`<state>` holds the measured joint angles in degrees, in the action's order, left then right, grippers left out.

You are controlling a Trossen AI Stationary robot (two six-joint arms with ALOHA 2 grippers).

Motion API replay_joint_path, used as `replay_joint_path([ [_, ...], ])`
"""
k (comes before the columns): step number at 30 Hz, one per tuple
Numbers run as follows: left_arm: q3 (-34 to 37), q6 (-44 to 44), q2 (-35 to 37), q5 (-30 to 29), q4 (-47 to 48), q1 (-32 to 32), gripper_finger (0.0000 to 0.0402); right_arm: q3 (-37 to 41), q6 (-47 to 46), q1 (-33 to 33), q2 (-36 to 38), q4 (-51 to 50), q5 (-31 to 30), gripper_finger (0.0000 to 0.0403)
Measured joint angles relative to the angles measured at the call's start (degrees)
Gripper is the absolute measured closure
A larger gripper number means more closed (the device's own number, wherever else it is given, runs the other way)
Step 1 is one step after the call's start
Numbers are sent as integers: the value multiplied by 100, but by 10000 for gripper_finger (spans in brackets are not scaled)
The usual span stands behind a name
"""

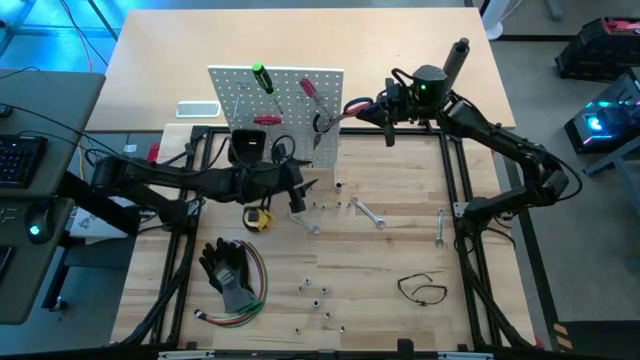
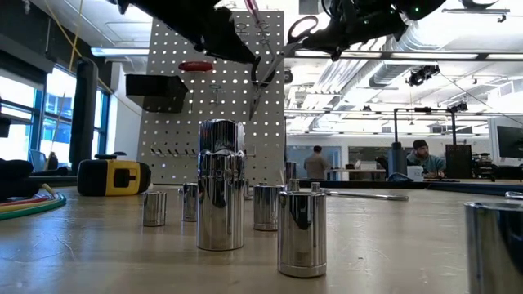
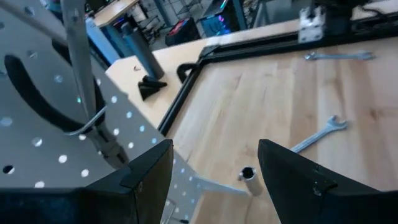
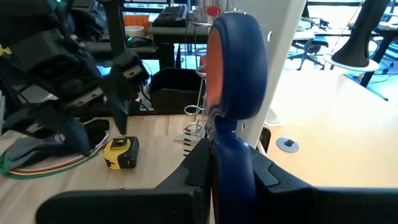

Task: Hang tools onto peg board
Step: Hang the blue scissors on the white peg board

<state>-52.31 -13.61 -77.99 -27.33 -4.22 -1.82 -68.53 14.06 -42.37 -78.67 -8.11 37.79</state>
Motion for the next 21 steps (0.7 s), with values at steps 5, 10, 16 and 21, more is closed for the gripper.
replay_joint_path([
  [5, 6, -2, -217, 4, -36, -237, 172, 7, 172, 5, 16, 69, -8, 370],
  [10, 7, -46, -516, 79, -217, -458, 172, 13, 376, 11, 79, 128, -70, 370],
  [16, 5, -211, -787, 172, -536, -617, 172, 15, 648, 95, 111, 150, -125, 370],
  [21, 4, -260, -910, 229, -658, -711, 172, 15, 840, 234, 142, 170, -307, 370],
])
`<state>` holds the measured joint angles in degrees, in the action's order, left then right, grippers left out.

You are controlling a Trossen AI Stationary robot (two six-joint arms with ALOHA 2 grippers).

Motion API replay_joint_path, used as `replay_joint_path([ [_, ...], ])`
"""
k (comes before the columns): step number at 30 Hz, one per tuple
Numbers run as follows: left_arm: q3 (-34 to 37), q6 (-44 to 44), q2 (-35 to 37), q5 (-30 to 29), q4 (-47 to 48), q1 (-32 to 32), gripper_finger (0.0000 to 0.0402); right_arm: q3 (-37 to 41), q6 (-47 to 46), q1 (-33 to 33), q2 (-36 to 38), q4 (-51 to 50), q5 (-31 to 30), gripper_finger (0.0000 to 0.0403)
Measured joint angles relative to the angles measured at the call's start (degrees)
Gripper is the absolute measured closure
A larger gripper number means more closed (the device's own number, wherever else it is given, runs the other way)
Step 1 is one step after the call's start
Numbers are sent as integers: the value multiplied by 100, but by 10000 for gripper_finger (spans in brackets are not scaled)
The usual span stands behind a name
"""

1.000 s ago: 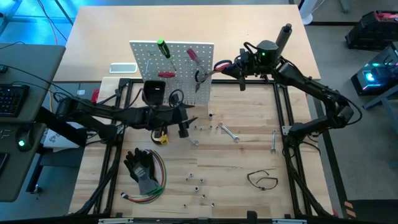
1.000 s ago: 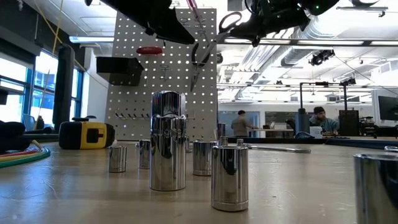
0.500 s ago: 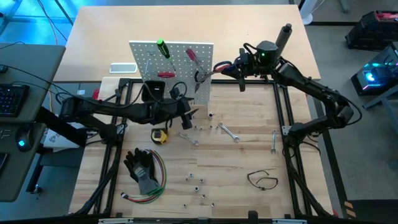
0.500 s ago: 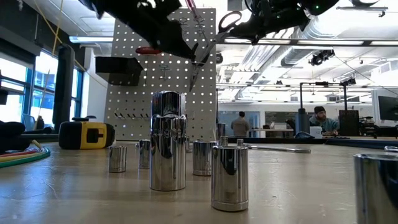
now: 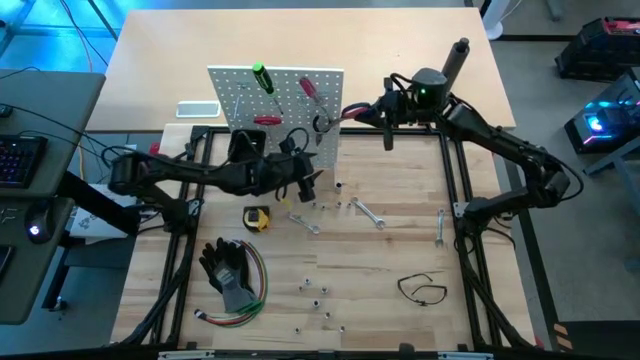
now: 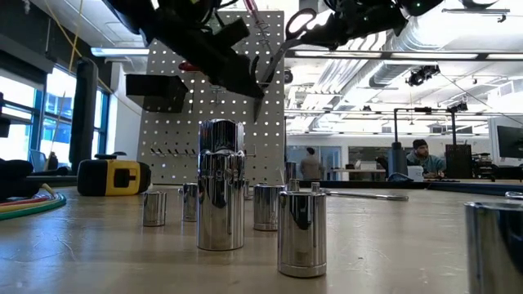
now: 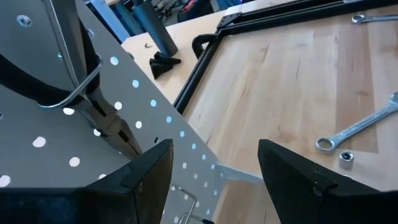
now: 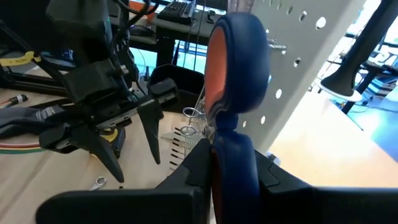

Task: Hang tools onto peg board
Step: Hang the blue scissors on the white peg board

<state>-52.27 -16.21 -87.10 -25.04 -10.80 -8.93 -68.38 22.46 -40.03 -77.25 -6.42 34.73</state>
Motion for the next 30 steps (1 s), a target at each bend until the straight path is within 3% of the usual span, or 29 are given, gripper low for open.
replay_joint_path([
  [4, 0, 78, -37, -26, -30, -65, 172, 0, 53, 35, 0, 20, -14, 370],
  [14, 0, 315, -71, -1350, -402, 64, 203, -2, 197, 46, 130, -215, -43, 370],
  [24, -2, 16, -730, -2234, -1630, 491, 238, -13, 322, 146, 389, -627, -46, 370],
  [30, -2, -8, -865, -2645, -1748, 597, 239, -13, 465, 324, 603, -822, -312, 370],
])
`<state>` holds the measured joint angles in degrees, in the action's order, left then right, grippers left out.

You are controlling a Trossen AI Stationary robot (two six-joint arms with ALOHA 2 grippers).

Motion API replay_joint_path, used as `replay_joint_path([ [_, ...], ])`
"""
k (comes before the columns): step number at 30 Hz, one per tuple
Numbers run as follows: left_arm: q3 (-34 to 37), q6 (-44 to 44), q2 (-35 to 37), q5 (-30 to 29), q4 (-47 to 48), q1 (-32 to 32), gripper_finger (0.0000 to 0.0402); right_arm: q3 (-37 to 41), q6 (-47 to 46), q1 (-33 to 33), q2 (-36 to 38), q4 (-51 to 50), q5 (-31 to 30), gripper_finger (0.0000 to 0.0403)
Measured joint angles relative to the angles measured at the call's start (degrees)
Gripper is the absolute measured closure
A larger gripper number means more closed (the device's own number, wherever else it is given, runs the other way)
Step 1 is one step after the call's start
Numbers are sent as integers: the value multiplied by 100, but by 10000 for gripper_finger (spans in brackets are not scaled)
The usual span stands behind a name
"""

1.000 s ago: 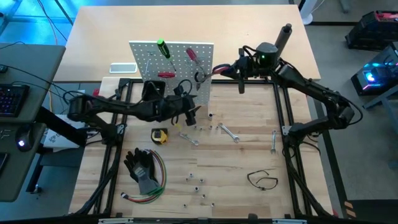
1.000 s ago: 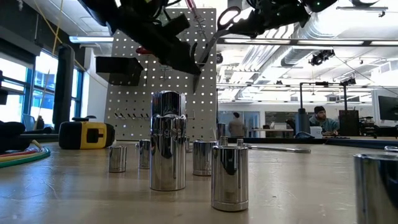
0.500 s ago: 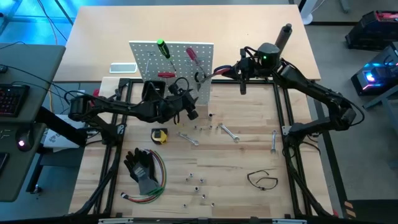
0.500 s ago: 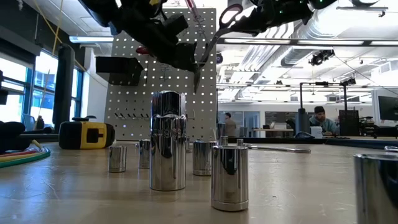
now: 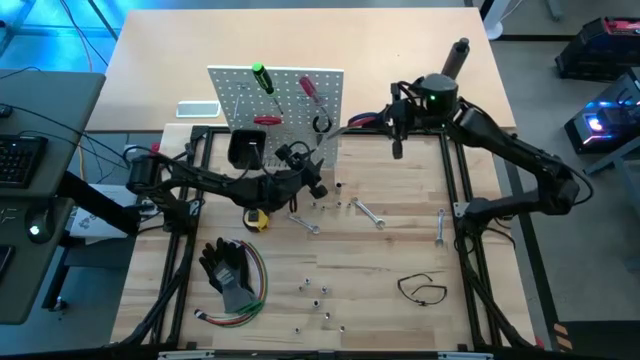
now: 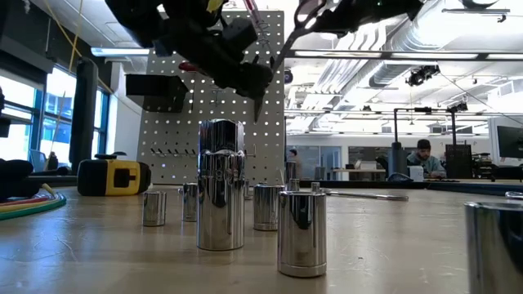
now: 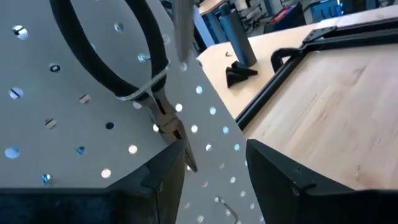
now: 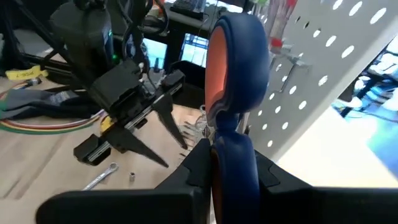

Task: Hang tools onto peg board
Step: Hang the blue scissors on the white peg board

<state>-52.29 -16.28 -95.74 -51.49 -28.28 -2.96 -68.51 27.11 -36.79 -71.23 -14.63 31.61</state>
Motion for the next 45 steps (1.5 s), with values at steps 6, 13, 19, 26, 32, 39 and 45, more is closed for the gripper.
replay_joint_path([
  [6, 2, 121, -2, -8, -43, -6, 239, 0, 99, 59, 239, -135, -466, 370],
  [13, 2, 259, -2, 36, -89, -156, 239, 0, 123, 54, 217, -372, -574, 370],
  [19, 2, 257, -2, 92, -191, -268, 239, 0, 144, 124, 217, -282, -587, 370],
  [26, -4, -228, -2, 19, -550, -289, 239, 0, 169, 122, 215, -42, -585, 370],
  [32, -9, -738, -1, -12, -967, -300, 239, -4, 246, 81, 159, -37, -659, 370],
  [39, -44, -987, 0, -15, -1108, -411, 239, -4, 359, 69, 134, 19, -842, 370],
  [45, -125, -997, 0, 42, -1055, -500, 239, -4, 361, 67, 134, 67, -847, 370],
])
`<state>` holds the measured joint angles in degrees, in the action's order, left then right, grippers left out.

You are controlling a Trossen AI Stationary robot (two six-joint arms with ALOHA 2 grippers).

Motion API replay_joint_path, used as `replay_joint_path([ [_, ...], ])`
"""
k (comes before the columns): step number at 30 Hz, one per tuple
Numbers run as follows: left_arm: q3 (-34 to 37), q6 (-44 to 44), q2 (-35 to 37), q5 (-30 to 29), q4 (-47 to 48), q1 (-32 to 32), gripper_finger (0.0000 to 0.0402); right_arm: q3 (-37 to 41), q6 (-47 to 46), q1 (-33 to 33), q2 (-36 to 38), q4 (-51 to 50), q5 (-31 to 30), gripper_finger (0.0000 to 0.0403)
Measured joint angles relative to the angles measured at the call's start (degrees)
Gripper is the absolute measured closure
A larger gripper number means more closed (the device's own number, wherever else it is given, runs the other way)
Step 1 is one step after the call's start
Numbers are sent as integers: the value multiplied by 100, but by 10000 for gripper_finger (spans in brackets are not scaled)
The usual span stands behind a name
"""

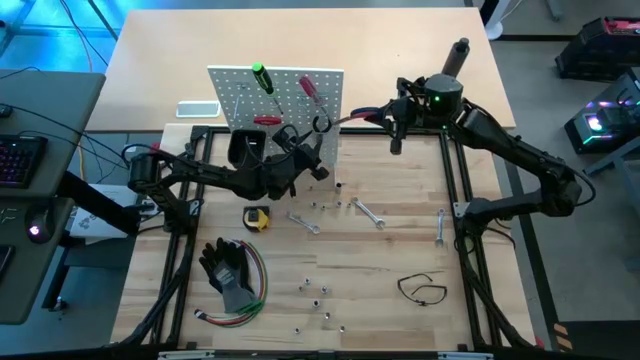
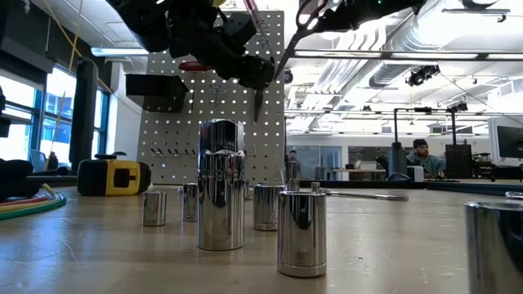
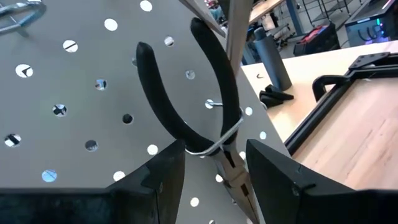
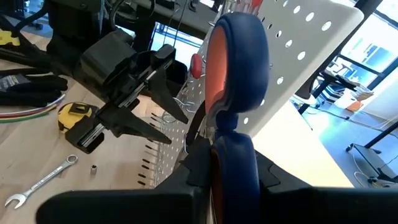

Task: Hang tools onto peg board
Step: Hang the blue scissors on the white peg board

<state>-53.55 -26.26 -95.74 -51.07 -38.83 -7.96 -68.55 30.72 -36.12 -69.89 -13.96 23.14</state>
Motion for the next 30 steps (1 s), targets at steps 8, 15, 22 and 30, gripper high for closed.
replay_joint_path([
  [8, -6, -105, 1, 87, -2, 0, 239, 0, -207, -233, 2, 134, 468, 370],
  [15, -6, -248, 2, 101, 4, 54, 239, 0, -599, -851, -13, 321, 1157, 370],
  [22, -6, -250, 1, 99, 4, 67, 239, 0, -1109, -1149, -289, 672, 1752, 370],
  [30, -6, -245, 2, 99, 68, 87, 239, 0, -1594, -1156, -737, 1062, 1795, 370],
])
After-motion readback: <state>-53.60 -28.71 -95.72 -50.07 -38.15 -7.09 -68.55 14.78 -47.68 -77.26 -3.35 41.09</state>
